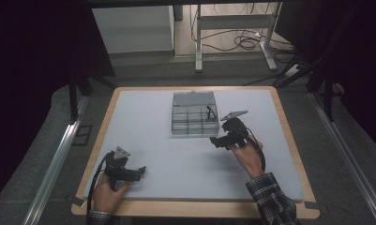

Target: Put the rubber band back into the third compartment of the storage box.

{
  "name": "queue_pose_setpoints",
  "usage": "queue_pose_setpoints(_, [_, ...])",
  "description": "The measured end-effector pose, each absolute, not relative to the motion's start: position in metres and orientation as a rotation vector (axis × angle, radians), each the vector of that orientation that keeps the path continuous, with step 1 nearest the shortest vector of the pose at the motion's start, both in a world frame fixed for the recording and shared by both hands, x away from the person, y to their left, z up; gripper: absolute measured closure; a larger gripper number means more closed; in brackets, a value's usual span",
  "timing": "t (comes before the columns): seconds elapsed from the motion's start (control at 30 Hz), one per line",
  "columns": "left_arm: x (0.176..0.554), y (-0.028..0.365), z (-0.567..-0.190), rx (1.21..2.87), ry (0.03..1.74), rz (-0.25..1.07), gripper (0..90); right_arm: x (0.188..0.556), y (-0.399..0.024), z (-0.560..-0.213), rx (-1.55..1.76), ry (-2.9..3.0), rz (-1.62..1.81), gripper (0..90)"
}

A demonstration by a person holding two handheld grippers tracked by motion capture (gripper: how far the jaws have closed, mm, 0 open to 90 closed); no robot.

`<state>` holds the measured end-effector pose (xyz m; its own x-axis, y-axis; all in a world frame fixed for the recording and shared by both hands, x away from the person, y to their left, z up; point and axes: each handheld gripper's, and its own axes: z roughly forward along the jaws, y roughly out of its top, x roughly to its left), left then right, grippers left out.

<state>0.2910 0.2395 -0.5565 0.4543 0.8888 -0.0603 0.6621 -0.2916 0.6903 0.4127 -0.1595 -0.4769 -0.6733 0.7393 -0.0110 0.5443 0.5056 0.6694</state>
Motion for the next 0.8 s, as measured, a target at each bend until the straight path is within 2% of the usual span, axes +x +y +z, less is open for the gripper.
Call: queue_pose_setpoints(0.8, [0.291, 0.239, -0.556, 2.053, 1.29, 0.446, 0.0, 0.383, -0.18, -0.488, 1.094, 2.454, 0.944, 10.2])
